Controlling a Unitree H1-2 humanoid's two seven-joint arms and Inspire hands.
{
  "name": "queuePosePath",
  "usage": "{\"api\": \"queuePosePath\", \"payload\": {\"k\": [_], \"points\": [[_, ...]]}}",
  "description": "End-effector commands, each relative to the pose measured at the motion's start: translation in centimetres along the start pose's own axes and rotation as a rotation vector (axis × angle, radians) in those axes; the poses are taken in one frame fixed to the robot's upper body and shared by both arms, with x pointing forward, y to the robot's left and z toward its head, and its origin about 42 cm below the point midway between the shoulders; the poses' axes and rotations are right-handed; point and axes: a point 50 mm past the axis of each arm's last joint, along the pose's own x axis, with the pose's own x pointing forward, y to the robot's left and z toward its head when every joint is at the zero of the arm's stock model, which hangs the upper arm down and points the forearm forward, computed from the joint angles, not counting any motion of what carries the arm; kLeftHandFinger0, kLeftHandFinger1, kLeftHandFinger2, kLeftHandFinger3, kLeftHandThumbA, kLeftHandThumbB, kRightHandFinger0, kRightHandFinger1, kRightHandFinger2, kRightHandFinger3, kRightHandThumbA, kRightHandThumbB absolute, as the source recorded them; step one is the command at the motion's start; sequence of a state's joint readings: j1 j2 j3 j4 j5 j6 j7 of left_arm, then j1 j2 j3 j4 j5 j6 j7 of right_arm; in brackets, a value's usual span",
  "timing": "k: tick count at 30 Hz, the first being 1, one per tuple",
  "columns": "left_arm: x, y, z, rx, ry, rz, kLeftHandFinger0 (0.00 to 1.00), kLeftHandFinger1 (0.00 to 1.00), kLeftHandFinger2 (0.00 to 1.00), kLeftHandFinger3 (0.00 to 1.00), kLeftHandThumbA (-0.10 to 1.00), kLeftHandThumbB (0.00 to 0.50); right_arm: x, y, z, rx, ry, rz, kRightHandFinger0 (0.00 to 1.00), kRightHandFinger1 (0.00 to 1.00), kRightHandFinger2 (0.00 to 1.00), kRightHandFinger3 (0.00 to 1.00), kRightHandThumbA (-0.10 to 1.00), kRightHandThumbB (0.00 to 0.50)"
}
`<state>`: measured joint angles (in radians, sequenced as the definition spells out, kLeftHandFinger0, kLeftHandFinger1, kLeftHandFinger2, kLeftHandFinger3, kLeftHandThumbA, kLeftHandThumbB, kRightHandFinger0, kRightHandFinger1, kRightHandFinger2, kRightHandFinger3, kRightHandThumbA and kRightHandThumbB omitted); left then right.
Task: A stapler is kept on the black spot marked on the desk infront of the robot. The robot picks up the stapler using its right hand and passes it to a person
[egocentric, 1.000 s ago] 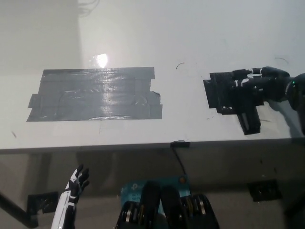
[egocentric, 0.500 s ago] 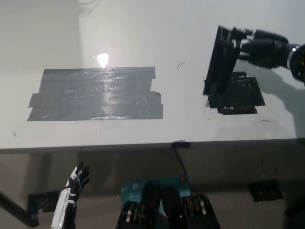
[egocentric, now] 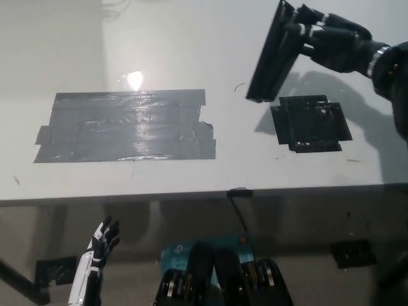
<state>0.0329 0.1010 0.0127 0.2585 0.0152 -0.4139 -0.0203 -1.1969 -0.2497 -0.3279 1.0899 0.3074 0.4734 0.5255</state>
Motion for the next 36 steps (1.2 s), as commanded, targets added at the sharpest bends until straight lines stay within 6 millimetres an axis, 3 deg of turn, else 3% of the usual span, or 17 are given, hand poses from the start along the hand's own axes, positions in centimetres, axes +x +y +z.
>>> {"api": "queuePosePath", "payload": {"k": [1,5,7,11,13,19,22,28,29,30,31,32,33,34,35,36], "points": [[0.6,0.3,0.7,0.003,-0.047,-0.018,1.00,1.00,1.00,1.00,1.00,0.483,1.4,5.7,5.5,0.093,-0.188,0.120,0.00,0.00,0.00,0.00,0.87,0.000],[0.7,0.3,0.7,0.003,-0.048,-0.021,1.00,1.00,1.00,1.00,1.00,0.484,2.0,6.8,4.7,0.100,-0.172,0.158,0.00,0.00,0.00,0.00,0.96,0.004],[0.6,0.3,0.6,0.001,-0.048,-0.021,1.00,1.00,1.00,1.00,1.00,0.475,2.3,7.1,4.3,0.119,-0.167,0.164,0.00,0.00,0.00,0.00,0.94,0.025],[0.5,0.2,0.7,0.009,-0.053,-0.028,1.00,1.00,1.00,1.00,1.00,0.477,2.7,7.9,3.9,0.101,-0.160,0.153,0.00,0.00,0.00,0.00,0.88,0.017],[0.6,0.2,0.8,0.011,-0.052,-0.027,1.00,1.00,1.00,1.00,1.00,0.479,3.0,8.4,3.9,0.076,-0.148,0.140,0.00,0.00,0.00,0.00,0.97,0.000],[0.7,0.1,0.8,0.008,-0.048,-0.033,1.00,1.00,1.00,1.00,1.00,0.477,3.4,8.9,3.6,0.046,-0.126,0.090,0.00,0.00,0.00,0.00,0.99,0.000],[0.7,0.4,0.9,0.017,-0.043,-0.034,1.00,1.00,1.00,1.00,1.00,0.475,3.8,9.3,3.8,0.051,-0.114,0.032,0.00,0.00,0.00,0.00,0.91,0.023],[0.6,0.3,0.9,0.019,-0.043,-0.035,1.00,1.00,1.00,1.00,1.00,0.464,4.6,10.7,4.9,0.035,-0.105,-0.066,0.00,0.00,0.00,0.01,0.96,0.031],[0.6,0.2,0.9,0.017,-0.043,-0.036,1.00,1.00,1.00,1.00,1.00,0.459,4.6,10.8,5.0,0.018,-0.103,-0.085,0.00,0.00,0.00,0.03,0.96,0.030],[0.5,0.0,0.9,0.014,-0.040,-0.040,1.00,1.00,1.00,1.00,1.00,0.456,5.0,11.2,5.0,-0.005,-0.097,-0.135,0.00,0.00,0.00,0.13,0.95,0.028],[0.5,-0.1,0.9,0.013,-0.039,-0.041,1.00,1.00,1.00,1.00,1.00,0.456,5.1,11.4,5.0,-0.011,-0.096,-0.157,0.00,0.00,0.00,0.14,0.94,0.029],[0.6,-0.2,0.9,0.012,-0.039,-0.043,1.00,1.00,1.00,1.00,1.00,0.457,5.3,11.5,5.0,-0.034,-0.099,-0.183,0.00,0.03,0.10,0.16,0.95,0.056],[0.6,-0.2,0.9,0.012,-0.040,-0.043,1.00,1.00,1.00,1.00,1.00,0.457,5.4,11.5,4.9,-0.049,-0.102,-0.190,0.00,0.01,0.10,0.16,0.96,0.066],[0.7,-0.2,0.9,0.006,-0.041,-0.045,1.00,1.00,1.00,1.00,1.00,0.453,5.6,11.6,4.8,-0.223,-0.049,-0.199,0.84,0.94,1.00,1.00,1.00,0.312],[0.7,-0.2,1.0,0.003,-0.041,-0.045,1.00,1.00,1.00,1.00,1.00,0.453,5.6,11.7,4.7,-0.306,-0.019,-0.201,0.84,0.94,1.00,1.00,1.00,0.312],[0.8,-0.2,1.1,0.001,-0.043,-0.045,1.00,1.00,1.00,1.00,1.00,0.451,5.8,11.9,4.6,-0.512,0.041,-0.227,1.00,1.00,1.00,1.00,1.00,0.428]]}}
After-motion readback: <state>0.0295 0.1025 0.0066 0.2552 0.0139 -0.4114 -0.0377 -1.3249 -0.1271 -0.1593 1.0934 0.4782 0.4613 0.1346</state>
